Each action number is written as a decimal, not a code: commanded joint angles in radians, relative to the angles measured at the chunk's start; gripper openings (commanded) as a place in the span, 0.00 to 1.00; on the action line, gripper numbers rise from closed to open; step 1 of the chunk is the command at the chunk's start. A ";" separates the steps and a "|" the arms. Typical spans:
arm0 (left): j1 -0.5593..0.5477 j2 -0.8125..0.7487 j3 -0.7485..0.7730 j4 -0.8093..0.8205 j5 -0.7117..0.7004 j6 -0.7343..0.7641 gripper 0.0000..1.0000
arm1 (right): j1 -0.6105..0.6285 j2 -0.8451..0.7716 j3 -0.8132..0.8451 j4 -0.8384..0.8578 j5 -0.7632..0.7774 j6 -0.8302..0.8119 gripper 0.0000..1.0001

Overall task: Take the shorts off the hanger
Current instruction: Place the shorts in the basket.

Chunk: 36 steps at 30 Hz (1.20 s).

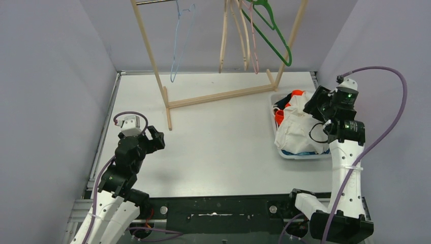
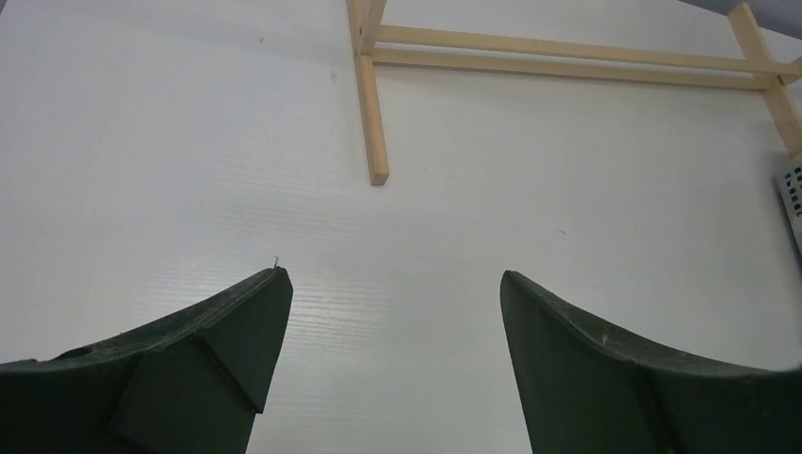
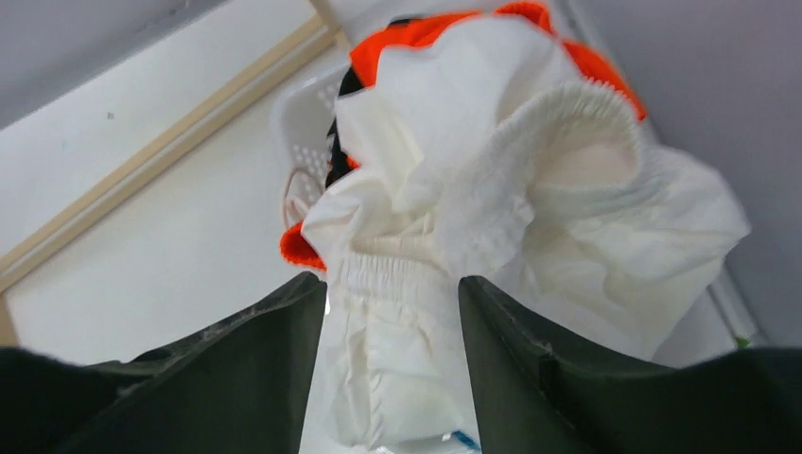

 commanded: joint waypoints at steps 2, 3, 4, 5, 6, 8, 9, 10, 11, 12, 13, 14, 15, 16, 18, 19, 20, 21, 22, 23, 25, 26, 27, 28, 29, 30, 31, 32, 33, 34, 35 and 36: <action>0.009 -0.008 0.019 0.047 0.020 0.000 0.81 | 0.015 0.001 -0.246 0.129 -0.107 0.124 0.54; 0.009 -0.009 0.020 0.048 0.022 0.000 0.82 | 0.014 0.001 -0.314 0.174 -0.091 0.144 0.56; 0.009 -0.009 0.020 0.047 0.024 -0.001 0.82 | 0.015 0.010 -0.364 0.205 -0.065 0.153 0.57; 0.009 -0.009 0.020 0.048 0.026 -0.002 0.82 | 0.014 0.034 -0.400 0.218 -0.044 0.161 0.57; 0.008 -0.010 0.018 0.048 0.029 -0.001 0.82 | 0.014 0.064 -0.412 0.203 -0.041 0.156 0.58; 0.010 -0.009 0.018 0.051 0.037 0.000 0.82 | 0.021 0.113 -0.423 0.171 -0.056 0.144 0.59; 0.010 -0.009 0.018 0.051 0.037 0.000 0.82 | 0.026 0.122 -0.413 0.151 -0.054 0.140 0.59; 0.010 -0.011 0.018 0.050 0.037 0.000 0.81 | 0.039 0.118 -0.388 0.125 -0.038 0.131 0.58; 0.010 -0.013 0.020 0.049 0.035 0.000 0.82 | 0.055 0.103 -0.358 0.105 -0.007 0.123 0.59; 0.010 -0.016 0.020 0.047 0.032 0.000 0.82 | 0.072 0.083 -0.325 0.075 0.030 0.115 0.60; 0.011 -0.020 0.018 0.048 0.030 0.000 0.82 | 0.084 0.065 -0.290 0.051 0.057 0.107 0.61; 0.012 -0.024 0.019 0.047 0.028 0.000 0.82 | 0.093 0.047 -0.257 0.030 0.063 0.096 0.62; 0.012 -0.025 0.018 0.047 0.027 -0.001 0.82 | 0.100 0.031 -0.230 0.016 0.054 0.085 0.63; 0.012 -0.025 0.017 0.048 0.028 -0.002 0.82 | 0.107 0.018 -0.210 0.004 0.035 0.077 0.64; 0.012 -0.024 0.018 0.050 0.034 -0.002 0.82 | 0.129 -0.007 -0.200 -0.009 -0.013 0.071 0.65; 0.013 -0.025 0.018 0.049 0.036 -0.002 0.82 | 0.146 -0.022 -0.221 -0.006 -0.022 0.082 0.66; 0.013 -0.026 0.018 0.048 0.038 -0.002 0.82 | 0.171 -0.036 -0.243 0.000 -0.023 0.102 0.66; 0.013 -0.027 0.018 0.048 0.038 -0.001 0.82 | 0.197 -0.048 -0.276 0.010 -0.028 0.125 0.66; 0.013 -0.026 0.018 0.049 0.036 -0.002 0.82 | 0.223 -0.063 -0.308 0.022 -0.043 0.150 0.65; 0.013 -0.026 0.019 0.048 0.035 -0.002 0.82 | 0.248 -0.077 -0.347 0.037 -0.069 0.166 0.64; 0.013 -0.025 0.019 0.045 0.031 -0.002 0.82 | 0.284 -0.103 -0.428 0.082 -0.076 0.198 0.62; 0.012 -0.026 0.019 0.044 0.031 -0.002 0.82 | 0.286 -0.116 -0.473 0.113 -0.055 0.221 0.59; 0.013 -0.026 0.019 0.044 0.031 -0.002 0.82 | 0.286 -0.118 -0.504 0.130 -0.011 0.239 0.57; 0.012 -0.026 0.019 0.045 0.028 -0.002 0.82 | 0.285 -0.112 -0.523 0.131 0.059 0.254 0.52; 0.013 -0.027 0.019 0.044 0.028 -0.002 0.82 | 0.284 -0.102 -0.531 0.124 0.135 0.276 0.45; 0.013 -0.026 0.019 0.043 0.029 -0.002 0.82 | 0.284 -0.089 -0.532 0.115 0.201 0.297 0.39; 0.013 -0.026 0.019 0.043 0.028 -0.002 0.82 | 0.284 -0.082 -0.536 0.119 0.241 0.305 0.33; 0.013 -0.026 0.019 0.043 0.029 -0.002 0.82 | 0.284 -0.078 -0.533 0.126 0.253 0.306 0.28; 0.013 -0.025 0.019 0.043 0.029 -0.002 0.81 | 0.285 -0.079 -0.525 0.132 0.253 0.305 0.25; 0.013 -0.024 0.020 0.043 0.029 -0.002 0.82 | 0.287 -0.087 -0.520 0.141 0.242 0.307 0.24; 0.013 -0.023 0.020 0.043 0.030 -0.001 0.82 | 0.287 -0.100 -0.514 0.151 0.225 0.307 0.24; 0.013 -0.022 0.019 0.043 0.030 -0.002 0.82 | 0.287 -0.114 -0.506 0.153 0.212 0.304 0.25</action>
